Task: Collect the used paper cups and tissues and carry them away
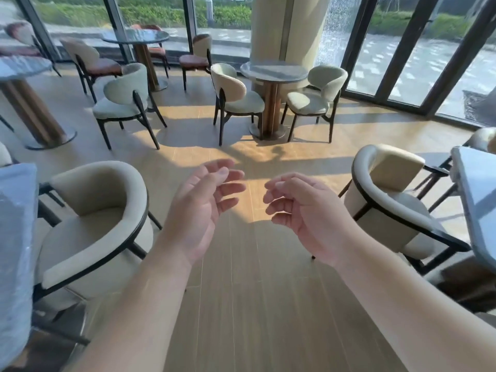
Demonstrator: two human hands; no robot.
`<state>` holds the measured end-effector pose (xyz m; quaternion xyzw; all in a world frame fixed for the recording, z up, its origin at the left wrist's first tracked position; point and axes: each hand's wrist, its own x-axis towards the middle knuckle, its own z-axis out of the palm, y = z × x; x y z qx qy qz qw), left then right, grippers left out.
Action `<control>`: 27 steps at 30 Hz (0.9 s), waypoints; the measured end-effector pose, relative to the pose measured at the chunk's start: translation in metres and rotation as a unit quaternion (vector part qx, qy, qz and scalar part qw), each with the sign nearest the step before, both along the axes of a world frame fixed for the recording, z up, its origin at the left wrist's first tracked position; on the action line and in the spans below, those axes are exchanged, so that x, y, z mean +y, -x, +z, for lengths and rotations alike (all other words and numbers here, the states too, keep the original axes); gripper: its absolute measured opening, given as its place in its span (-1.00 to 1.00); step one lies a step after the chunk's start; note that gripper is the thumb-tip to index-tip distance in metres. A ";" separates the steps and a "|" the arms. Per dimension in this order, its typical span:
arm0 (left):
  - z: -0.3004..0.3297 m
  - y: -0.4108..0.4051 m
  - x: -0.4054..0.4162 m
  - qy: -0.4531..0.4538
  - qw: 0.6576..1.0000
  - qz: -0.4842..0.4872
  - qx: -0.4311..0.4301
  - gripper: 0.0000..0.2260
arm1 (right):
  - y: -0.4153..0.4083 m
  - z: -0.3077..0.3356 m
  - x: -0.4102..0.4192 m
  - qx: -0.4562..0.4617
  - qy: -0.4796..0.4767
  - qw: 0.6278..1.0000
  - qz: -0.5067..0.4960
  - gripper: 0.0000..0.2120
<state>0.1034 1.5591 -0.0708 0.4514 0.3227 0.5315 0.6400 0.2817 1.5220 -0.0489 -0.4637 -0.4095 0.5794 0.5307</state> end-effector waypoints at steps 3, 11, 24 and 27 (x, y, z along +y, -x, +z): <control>-0.004 0.012 0.037 0.002 1.000 0.020 -0.001 -0.80 | 0.012 -0.001 0.044 0.006 -0.008 1.000 0.019 -0.82; -0.026 0.032 0.141 0.036 0.996 0.082 0.031 -0.81 | 0.027 -0.025 0.178 0.044 -0.001 0.996 0.073 -0.81; 0.009 0.017 0.395 0.032 0.982 0.163 0.086 -0.80 | 0.019 -0.010 0.457 0.084 0.002 0.981 0.174 -0.80; 0.007 0.015 0.436 0.034 0.982 0.161 0.090 -0.80 | 0.019 -0.008 0.504 0.088 0.007 0.980 0.177 -0.79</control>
